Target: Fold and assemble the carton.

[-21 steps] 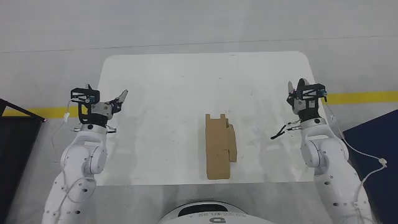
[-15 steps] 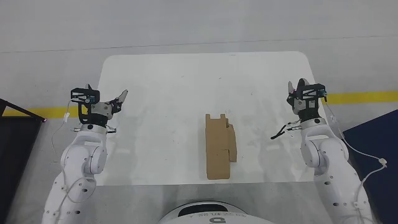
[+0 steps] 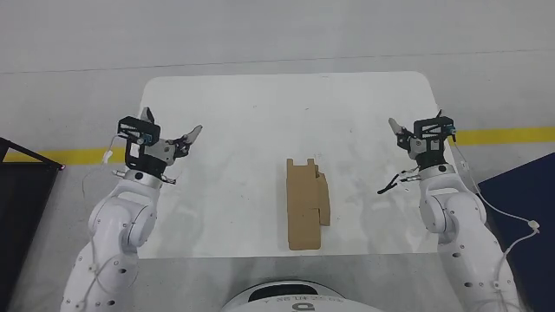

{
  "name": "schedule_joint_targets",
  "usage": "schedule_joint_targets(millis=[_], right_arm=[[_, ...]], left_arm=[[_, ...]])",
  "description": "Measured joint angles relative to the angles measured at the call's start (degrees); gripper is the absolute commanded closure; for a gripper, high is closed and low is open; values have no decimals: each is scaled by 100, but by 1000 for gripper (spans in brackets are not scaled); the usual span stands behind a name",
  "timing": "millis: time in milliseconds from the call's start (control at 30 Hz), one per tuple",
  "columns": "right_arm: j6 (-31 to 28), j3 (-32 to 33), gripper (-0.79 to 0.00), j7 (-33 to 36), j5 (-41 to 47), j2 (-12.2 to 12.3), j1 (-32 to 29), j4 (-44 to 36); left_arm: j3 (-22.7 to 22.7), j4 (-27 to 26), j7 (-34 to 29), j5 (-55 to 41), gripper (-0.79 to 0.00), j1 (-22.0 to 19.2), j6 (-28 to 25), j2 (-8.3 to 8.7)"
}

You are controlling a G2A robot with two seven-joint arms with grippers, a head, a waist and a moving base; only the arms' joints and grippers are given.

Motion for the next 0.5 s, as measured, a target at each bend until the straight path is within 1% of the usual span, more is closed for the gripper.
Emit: schedule_joint_targets(millis=[100, 300, 400, 500], right_arm=[[0, 0, -785, 0, 0, 0, 0, 0], [0, 0, -785, 0, 0, 0, 0, 0], [0, 0, -785, 0, 0, 0, 0, 0], [0, 0, -785, 0, 0, 0, 0, 0]], left_arm=[[196, -346, -103, 360, -785, 141, -538, 30], [686, -788, -311, 1037, -785, 356, -1377, 73], [921, -832, -370, 1379, -785, 371, -1692, 93], [1121, -765, -439, 1628, -785, 325, -1984, 110]])
